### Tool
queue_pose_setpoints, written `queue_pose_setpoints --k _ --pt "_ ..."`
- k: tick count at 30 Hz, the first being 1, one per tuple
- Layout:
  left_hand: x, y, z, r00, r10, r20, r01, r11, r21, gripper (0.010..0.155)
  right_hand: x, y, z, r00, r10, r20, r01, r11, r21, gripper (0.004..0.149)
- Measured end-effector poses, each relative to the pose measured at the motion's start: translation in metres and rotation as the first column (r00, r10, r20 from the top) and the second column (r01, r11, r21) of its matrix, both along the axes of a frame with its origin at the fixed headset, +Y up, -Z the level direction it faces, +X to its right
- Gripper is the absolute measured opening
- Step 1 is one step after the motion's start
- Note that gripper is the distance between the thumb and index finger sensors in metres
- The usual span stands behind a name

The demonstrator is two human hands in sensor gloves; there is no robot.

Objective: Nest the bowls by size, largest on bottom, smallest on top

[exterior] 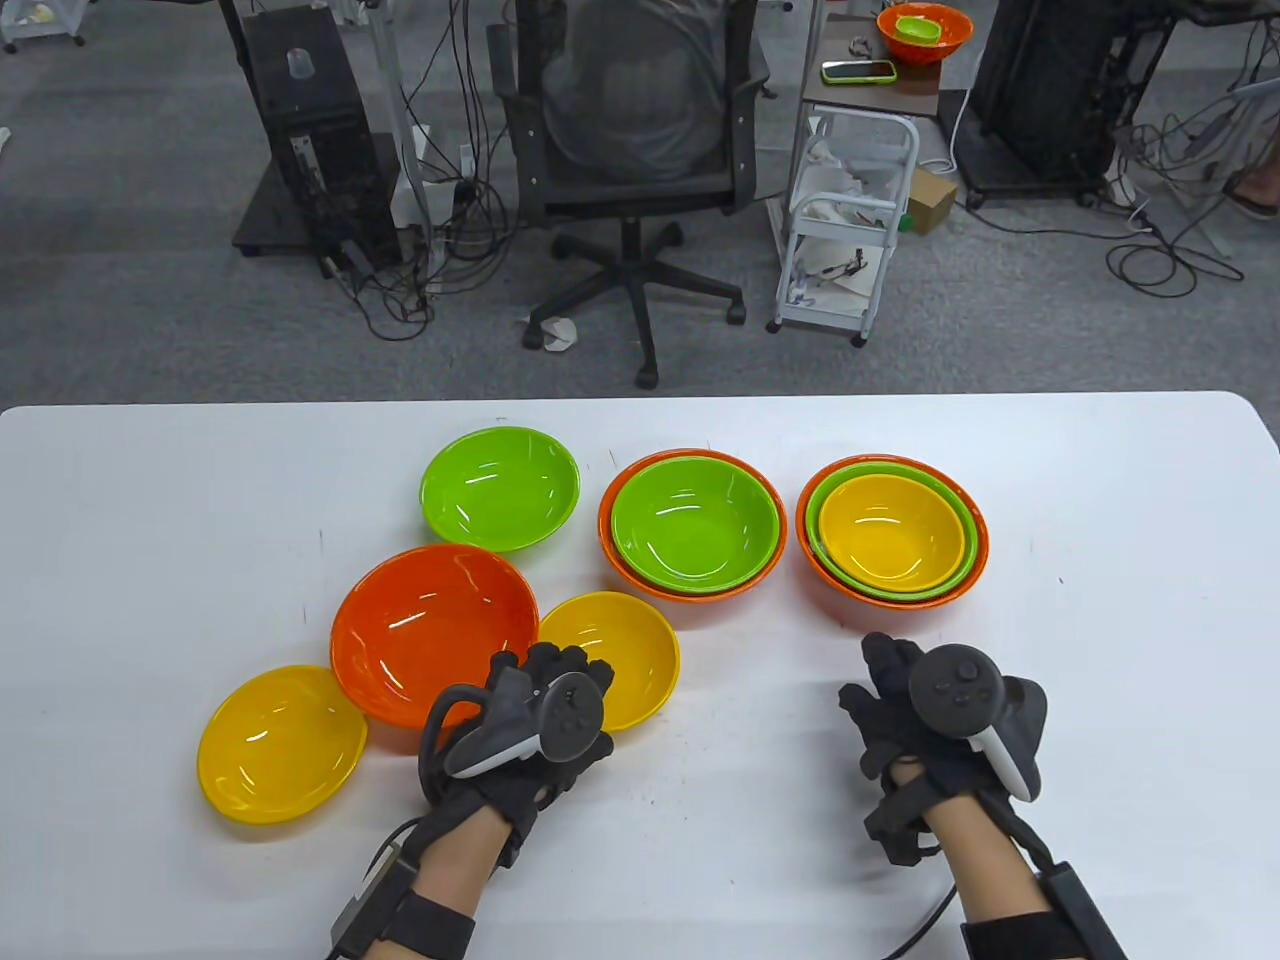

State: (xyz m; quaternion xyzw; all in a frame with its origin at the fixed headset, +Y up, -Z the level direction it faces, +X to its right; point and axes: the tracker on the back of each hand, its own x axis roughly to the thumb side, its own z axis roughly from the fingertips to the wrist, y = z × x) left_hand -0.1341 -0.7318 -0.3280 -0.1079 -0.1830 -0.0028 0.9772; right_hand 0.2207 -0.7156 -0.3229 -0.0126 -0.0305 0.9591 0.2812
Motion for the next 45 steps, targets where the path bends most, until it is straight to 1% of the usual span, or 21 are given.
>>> queue_pose_setpoints --k 9,11,17,20,22,23,27,29,34,39,42,43,45 --pt "0.013 -0.004 -0.001 0.995 -0.098 0.029 0.098 0.995 0.009 0.069 0.001 0.0 0.0 1.0 -0.006 0.006 0.006 1.0 -0.001 0.065" --pt "0.016 -0.004 -0.001 0.994 -0.103 0.027 0.103 0.995 0.009 0.068 0.001 0.0 0.0 1.0 -0.008 0.006 0.008 1.0 -0.001 0.065" --pt "0.03 -0.006 -0.002 0.988 -0.142 0.066 0.142 0.99 0.004 0.066 0.002 0.0 0.0 1.0 -0.012 0.005 0.012 1.0 -0.003 0.065" --pt "0.039 -0.008 -0.003 0.977 -0.198 0.075 0.198 0.98 0.007 0.066 0.002 0.0 0.0 1.0 -0.013 0.005 0.013 1.0 -0.007 0.064" --pt "0.048 -0.008 -0.006 0.962 -0.26 0.078 0.259 0.965 0.023 0.066 0.002 -0.001 0.0 1.0 -0.013 0.004 0.013 1.0 -0.009 0.064" --pt "0.051 -0.008 -0.007 0.961 -0.265 0.083 0.263 0.964 0.031 0.066 0.002 -0.001 0.0 1.0 -0.013 0.003 0.013 1.0 -0.01 0.064" --pt "0.065 -0.012 -0.008 0.962 -0.253 0.099 0.253 0.967 0.015 0.064 0.002 -0.001 0.0 1.0 -0.011 0.001 0.011 1.0 -0.012 0.064" --pt "0.067 -0.015 -0.006 0.959 -0.26 0.11 0.258 0.966 0.026 0.064 0.002 -0.001 -0.001 1.0 -0.011 0.001 0.011 1.0 -0.015 0.065" --pt "0.067 -0.017 -0.002 0.96 -0.254 0.121 0.249 0.967 0.054 0.058 0.001 -0.002 0.0 1.0 0.002 -0.008 -0.002 1.0 -0.02 0.064" --pt "0.06 -0.01 0.0 0.973 -0.19 0.13 0.182 0.981 0.071 0.053 -0.002 -0.002 -0.001 1.0 0.009 -0.028 -0.009 1.0 -0.011 0.064" --pt "0.054 -0.002 0.002 0.983 -0.12 0.138 0.108 0.99 0.092 0.05 -0.003 -0.003 -0.002 0.996 -0.025 -0.09 0.025 1.0 0.006 0.064" --pt "0.052 0.001 0.002 0.986 -0.093 0.142 0.079 0.992 0.099 0.049 -0.005 -0.004 -0.003 0.985 -0.065 -0.161 0.069 0.997 0.02 0.064" --pt "0.047 0.007 0.005 0.987 -0.046 0.153 0.029 0.994 0.11 0.047 -0.01 -0.003 -0.003 0.963 -0.104 -0.248 0.118 0.992 0.041 0.064"
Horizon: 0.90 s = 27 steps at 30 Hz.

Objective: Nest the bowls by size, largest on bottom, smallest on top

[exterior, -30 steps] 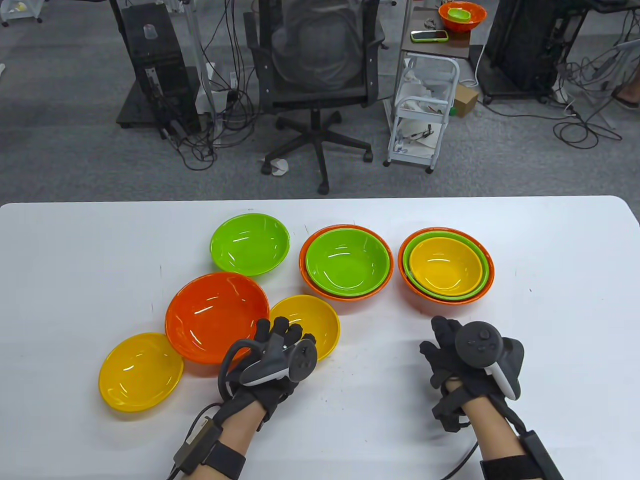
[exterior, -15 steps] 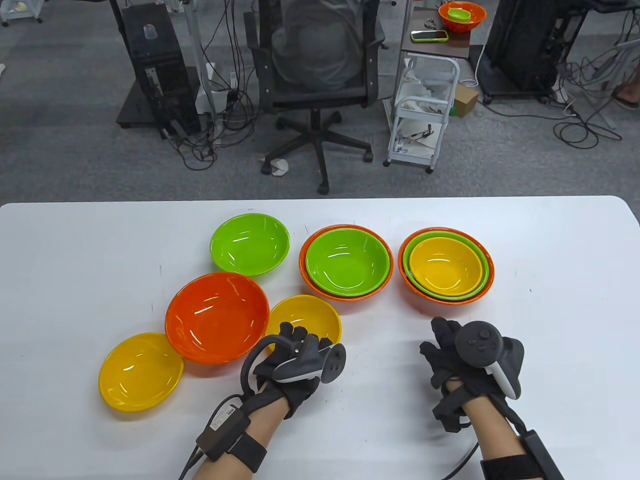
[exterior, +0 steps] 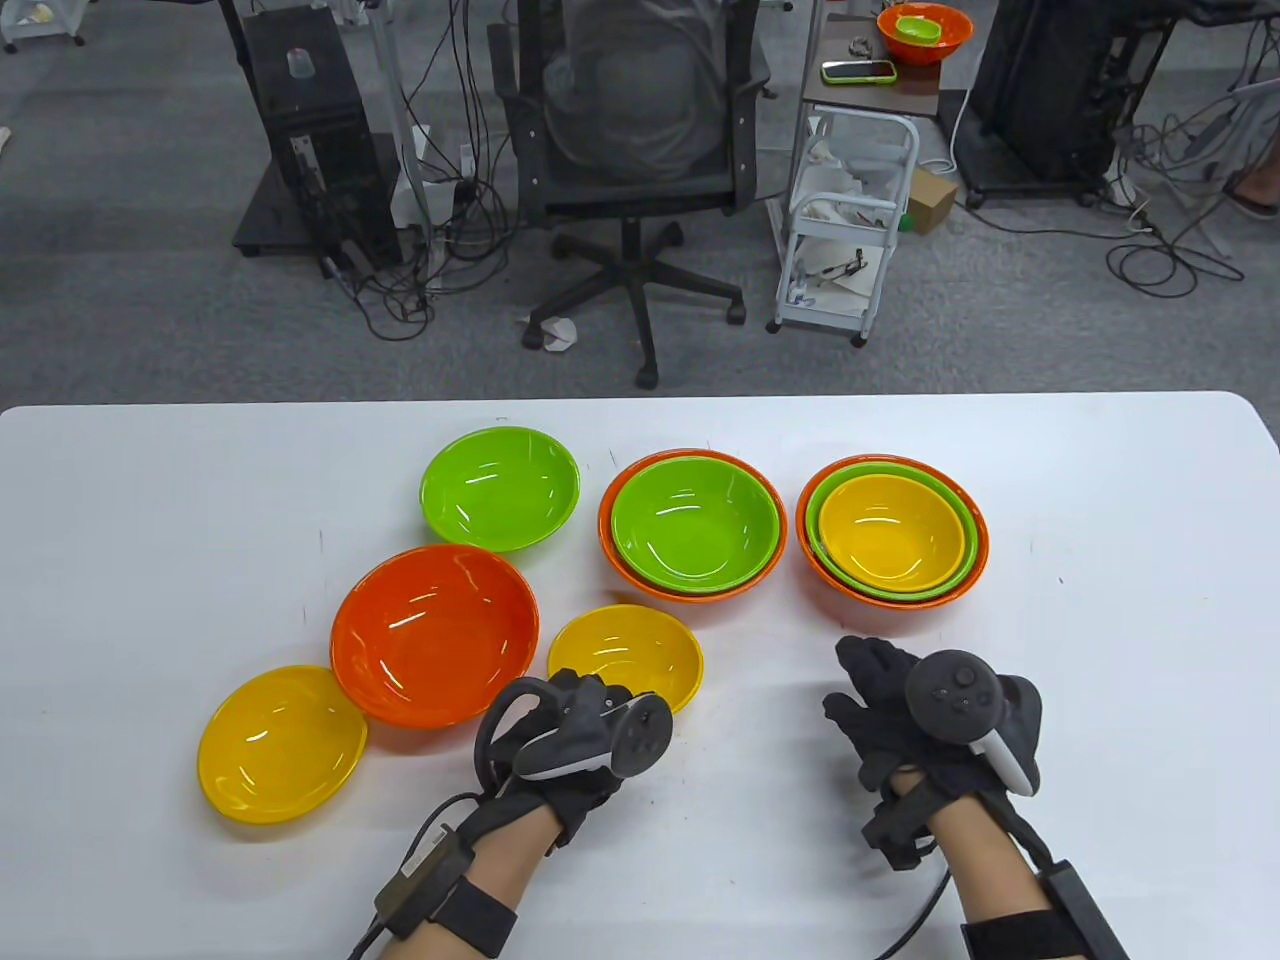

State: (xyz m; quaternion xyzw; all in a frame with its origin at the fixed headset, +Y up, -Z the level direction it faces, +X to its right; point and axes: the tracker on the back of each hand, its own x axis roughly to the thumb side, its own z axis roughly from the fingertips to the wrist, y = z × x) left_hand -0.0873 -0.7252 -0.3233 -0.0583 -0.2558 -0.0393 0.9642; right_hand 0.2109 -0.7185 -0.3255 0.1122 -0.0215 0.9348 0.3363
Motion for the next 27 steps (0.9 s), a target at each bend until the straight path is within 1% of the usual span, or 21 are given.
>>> queue_pose_setpoints --k 1,4,5,6,7,12,16,21,27 --pt "-0.002 0.002 0.001 1.0 0.023 0.003 -0.023 1.0 0.004 0.047 -0.003 0.001 0.001 0.999 0.0 -0.036 0.0 1.0 0.021 0.064" --pt "-0.006 0.008 0.004 0.998 0.06 0.024 -0.06 0.998 0.003 0.046 -0.011 0.003 0.003 0.995 0.019 -0.093 -0.013 0.998 0.069 0.065" --pt "-0.007 0.01 0.005 0.997 0.075 0.034 -0.076 0.997 0.008 0.045 -0.017 0.003 0.003 0.989 0.036 -0.146 -0.024 0.996 0.087 0.066" --pt "-0.007 0.011 0.006 0.996 0.086 0.039 -0.087 0.996 0.01 0.045 -0.018 0.003 0.004 0.987 0.041 -0.156 -0.027 0.996 0.09 0.067" --pt "-0.008 0.012 0.007 0.993 0.105 0.047 -0.106 0.994 0.012 0.045 -0.024 0.003 0.005 0.979 0.062 -0.193 -0.044 0.994 0.097 0.068" --pt "-0.006 0.018 0.014 0.986 0.139 0.093 -0.142 0.989 0.03 0.044 -0.04 0.004 0.011 0.947 0.144 -0.286 -0.103 0.983 0.155 0.076" --pt "-0.002 0.021 0.02 0.977 0.175 0.123 -0.179 0.984 0.019 0.044 -0.05 0.004 0.015 0.929 0.186 -0.321 -0.128 0.973 0.193 0.077" --pt "0.002 0.025 0.027 0.962 0.215 0.166 -0.22 0.975 0.012 0.045 -0.056 0.001 0.017 0.917 0.218 -0.333 -0.158 0.967 0.199 0.076" --pt "0.007 0.028 0.032 0.95 0.244 0.192 -0.25 0.968 0.004 0.044 -0.059 -0.003 0.017 0.914 0.242 -0.326 -0.184 0.963 0.199 0.069"
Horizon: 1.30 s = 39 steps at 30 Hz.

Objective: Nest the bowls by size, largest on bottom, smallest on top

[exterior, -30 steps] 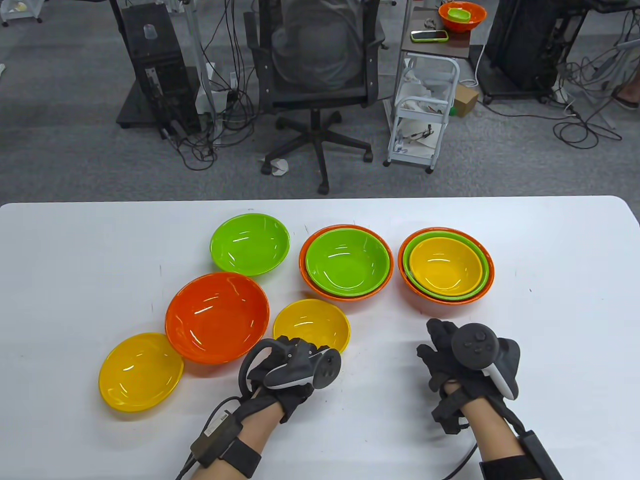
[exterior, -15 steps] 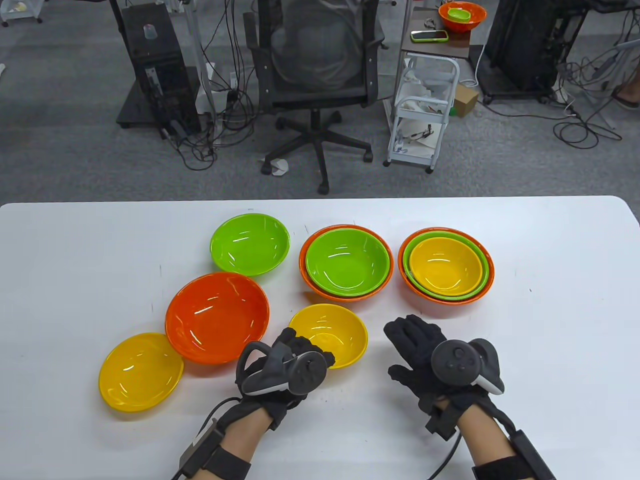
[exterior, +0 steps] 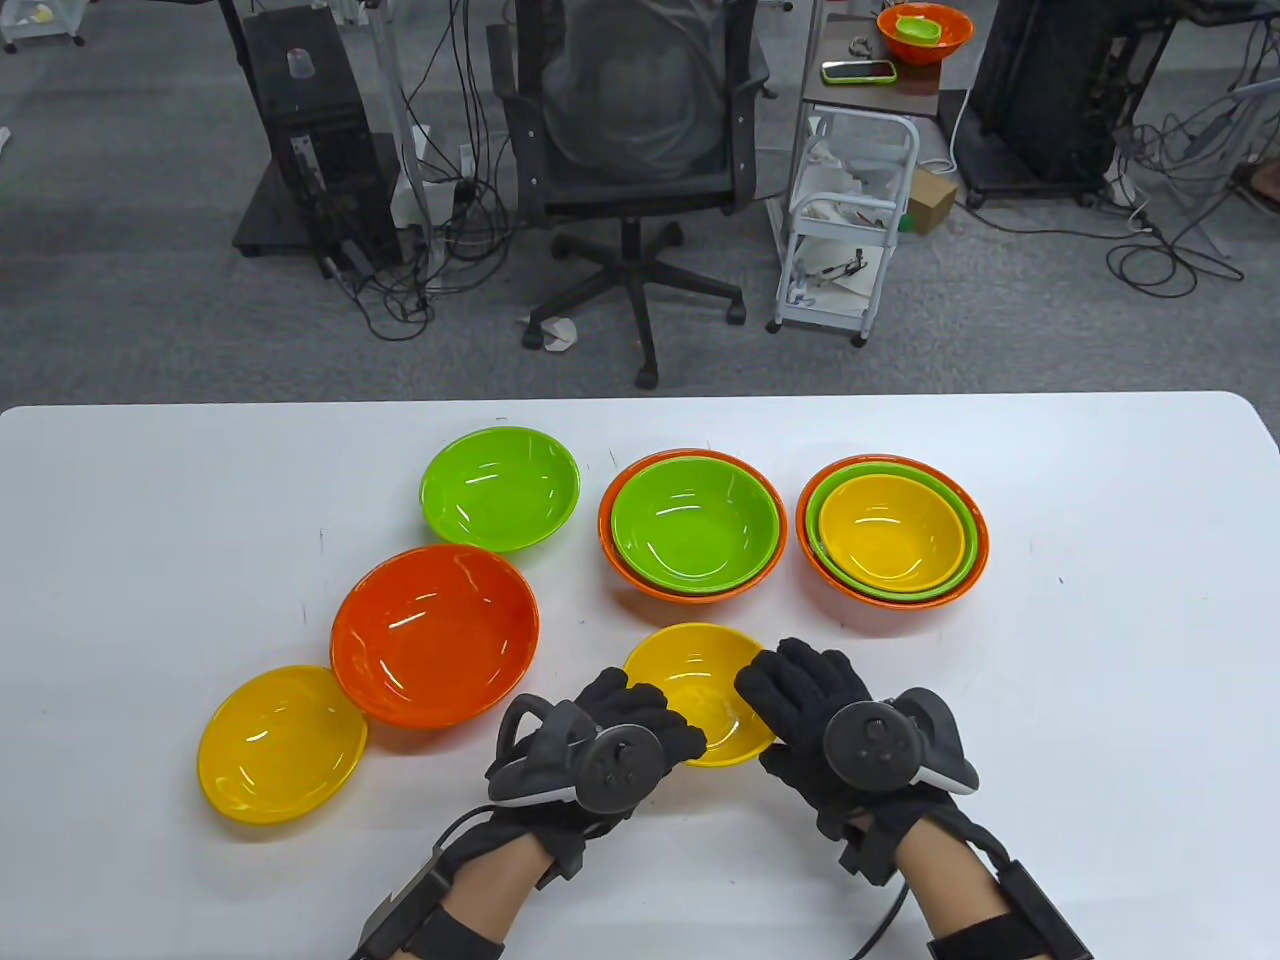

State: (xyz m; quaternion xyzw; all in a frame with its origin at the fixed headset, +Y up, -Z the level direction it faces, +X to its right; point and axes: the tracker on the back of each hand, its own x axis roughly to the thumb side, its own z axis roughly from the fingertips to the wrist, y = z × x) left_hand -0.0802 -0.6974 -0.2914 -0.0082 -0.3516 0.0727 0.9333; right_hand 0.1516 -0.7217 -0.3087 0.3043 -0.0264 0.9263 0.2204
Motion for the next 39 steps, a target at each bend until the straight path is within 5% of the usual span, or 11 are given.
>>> queue_pose_setpoints --k 8,15,20,26,39 --pt "-0.003 0.0 -0.001 1.0 0.011 -0.009 -0.011 1.0 0.015 0.044 -0.004 -0.001 0.002 1.0 0.029 -0.006 -0.029 0.998 0.046 0.049" --pt "0.0 0.004 -0.002 0.999 -0.033 -0.03 0.034 0.999 0.032 0.047 -0.006 0.005 0.001 0.998 0.06 -0.008 -0.059 0.989 0.132 0.046" --pt "-0.01 0.016 -0.008 0.992 0.12 -0.038 -0.122 0.99 -0.066 0.058 -0.007 0.017 0.0 0.995 0.094 0.028 -0.097 0.978 0.186 0.046" --pt "-0.029 0.035 -0.009 0.972 0.228 -0.059 -0.23 0.973 -0.016 0.061 -0.002 0.036 -0.014 0.978 0.094 0.184 -0.141 0.954 0.264 0.045" --pt "-0.071 -0.007 -0.007 0.986 0.1 -0.137 -0.128 0.967 -0.219 0.065 -0.027 0.066 -0.083 0.896 0.016 0.443 -0.148 0.953 0.265 0.045"
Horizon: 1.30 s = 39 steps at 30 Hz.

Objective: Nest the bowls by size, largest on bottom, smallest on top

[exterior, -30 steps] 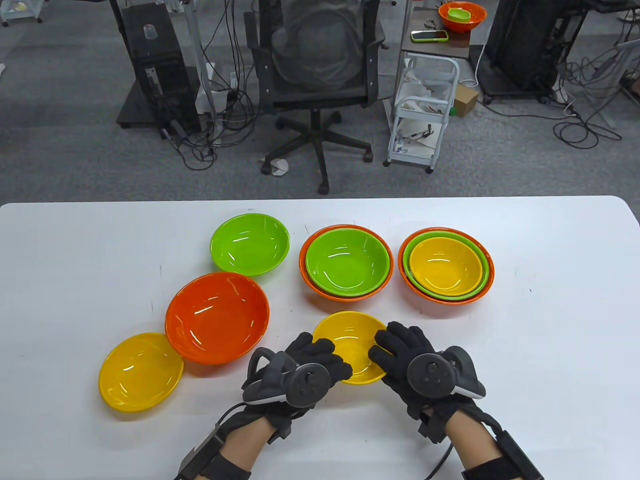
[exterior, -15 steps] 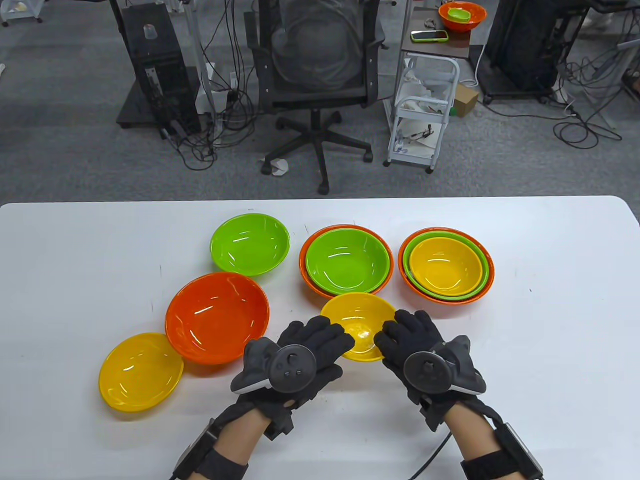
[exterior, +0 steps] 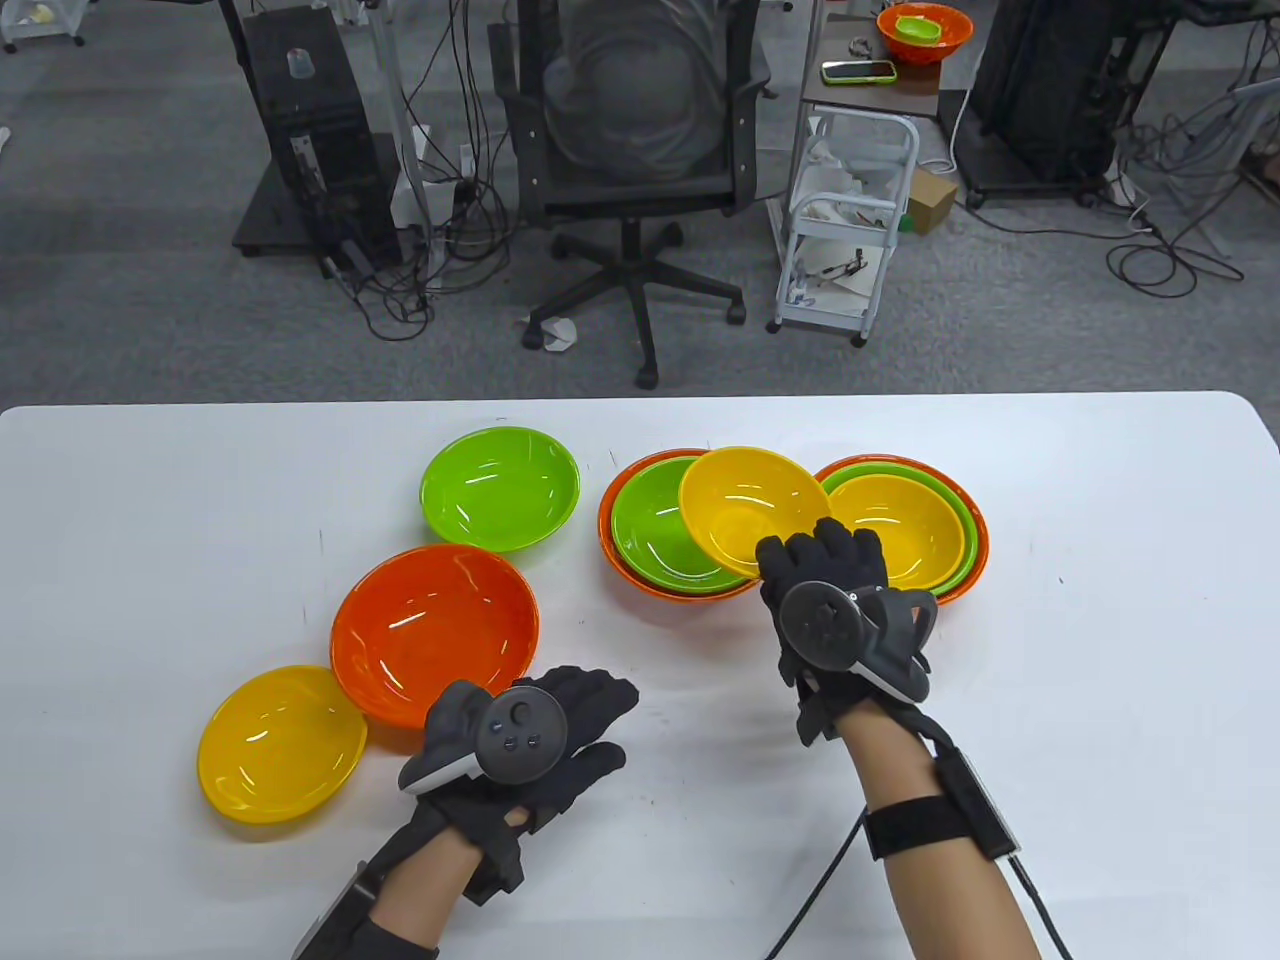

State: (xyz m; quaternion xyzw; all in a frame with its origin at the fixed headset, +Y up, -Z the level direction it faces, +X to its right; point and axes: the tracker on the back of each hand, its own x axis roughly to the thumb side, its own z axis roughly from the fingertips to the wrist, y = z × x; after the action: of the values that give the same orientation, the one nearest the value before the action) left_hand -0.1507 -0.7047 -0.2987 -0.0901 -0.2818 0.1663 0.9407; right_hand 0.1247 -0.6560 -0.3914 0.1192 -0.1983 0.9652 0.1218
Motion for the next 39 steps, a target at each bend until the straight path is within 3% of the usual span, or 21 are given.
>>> queue_pose_setpoints --k 4,12,31,39 --pt "-0.003 -0.013 0.001 1.0 -0.011 -0.022 0.011 1.0 -0.012 0.065 -0.016 -0.009 -0.026 0.998 0.058 0.04 -0.056 0.997 -0.048 0.044" --pt "-0.003 -0.022 -0.001 0.999 -0.05 -0.009 0.05 0.999 -0.021 0.065 -0.037 -0.03 -0.054 0.986 0.14 0.09 -0.129 0.985 -0.115 0.043" --pt "-0.008 -0.027 -0.004 0.999 -0.041 -0.015 0.041 0.998 -0.057 0.065 -0.063 -0.054 -0.069 0.977 0.207 0.051 -0.194 0.963 -0.186 0.042" --pt "-0.009 -0.028 -0.005 0.999 -0.041 -0.022 0.04 0.997 -0.067 0.065 -0.055 -0.061 -0.074 0.988 0.155 -0.03 -0.155 0.923 -0.352 0.051"
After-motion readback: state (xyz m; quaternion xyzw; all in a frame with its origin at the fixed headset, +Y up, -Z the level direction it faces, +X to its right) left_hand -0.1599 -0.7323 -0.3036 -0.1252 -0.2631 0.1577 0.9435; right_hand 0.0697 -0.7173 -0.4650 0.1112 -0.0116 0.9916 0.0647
